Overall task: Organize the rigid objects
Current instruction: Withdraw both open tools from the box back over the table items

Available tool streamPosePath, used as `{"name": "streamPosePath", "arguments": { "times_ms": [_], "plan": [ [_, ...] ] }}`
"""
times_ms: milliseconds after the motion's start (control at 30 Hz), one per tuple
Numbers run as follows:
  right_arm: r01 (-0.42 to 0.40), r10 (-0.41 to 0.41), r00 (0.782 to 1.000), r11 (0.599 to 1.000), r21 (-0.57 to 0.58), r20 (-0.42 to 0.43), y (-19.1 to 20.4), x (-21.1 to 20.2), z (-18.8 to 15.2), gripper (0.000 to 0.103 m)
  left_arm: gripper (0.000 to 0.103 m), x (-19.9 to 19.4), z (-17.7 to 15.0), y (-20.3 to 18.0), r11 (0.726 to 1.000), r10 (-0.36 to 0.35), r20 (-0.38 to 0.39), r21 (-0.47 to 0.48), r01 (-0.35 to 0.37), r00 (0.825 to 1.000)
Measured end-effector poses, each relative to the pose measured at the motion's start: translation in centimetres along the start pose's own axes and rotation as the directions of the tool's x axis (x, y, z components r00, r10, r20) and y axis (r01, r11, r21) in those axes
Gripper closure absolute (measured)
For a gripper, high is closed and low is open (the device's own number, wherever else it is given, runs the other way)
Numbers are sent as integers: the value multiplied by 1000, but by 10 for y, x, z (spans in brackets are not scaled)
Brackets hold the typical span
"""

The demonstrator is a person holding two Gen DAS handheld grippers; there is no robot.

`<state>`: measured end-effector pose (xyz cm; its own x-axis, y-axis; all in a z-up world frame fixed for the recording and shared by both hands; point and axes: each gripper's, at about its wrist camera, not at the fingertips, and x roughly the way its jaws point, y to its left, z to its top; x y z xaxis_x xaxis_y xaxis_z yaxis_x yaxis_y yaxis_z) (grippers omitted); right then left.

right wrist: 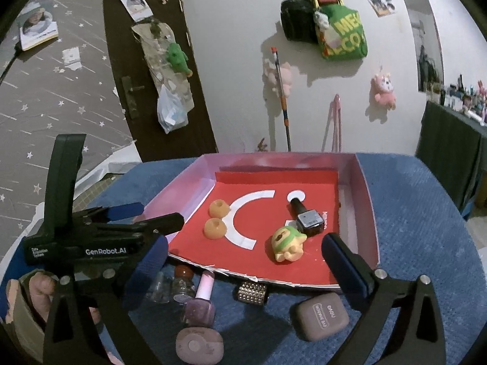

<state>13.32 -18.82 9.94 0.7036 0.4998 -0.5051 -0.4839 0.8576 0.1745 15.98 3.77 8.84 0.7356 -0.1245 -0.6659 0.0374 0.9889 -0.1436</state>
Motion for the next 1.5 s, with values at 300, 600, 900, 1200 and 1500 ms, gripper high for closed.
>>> {"name": "streamPosePath", "arguments": {
  "times_ms": [300, 600, 900, 1200, 1500],
  "plan": [
    [29, -27, 998, 999, -32, 64, 12, -21, -11, 0, 0, -26, -16, -4, 999, 35, 63, 8, -35, 997],
    [59, -55, 993, 998, -32, 104, 17, -37, -25, 0, 0, -31, -37, -5, 997, 72, 50, 3, -73, 996],
    [86, -81, 991, 996, -38, 107, 22, -47, -40, 0, 0, -39, -61, -13, 997, 74, 40, 35, -75, 996],
    [85, -85, 994, 996, 7, 69, 13, -51, -58, 0, 0, -41, -79, -13, 999, 35, 16, 29, -36, 999],
    [85, -85, 996, 996, 28, 11, 5, -42, -77, 3, 0, -37, -100, -19, 999, -12, -30, 39, 13, 999]
  ]
}}
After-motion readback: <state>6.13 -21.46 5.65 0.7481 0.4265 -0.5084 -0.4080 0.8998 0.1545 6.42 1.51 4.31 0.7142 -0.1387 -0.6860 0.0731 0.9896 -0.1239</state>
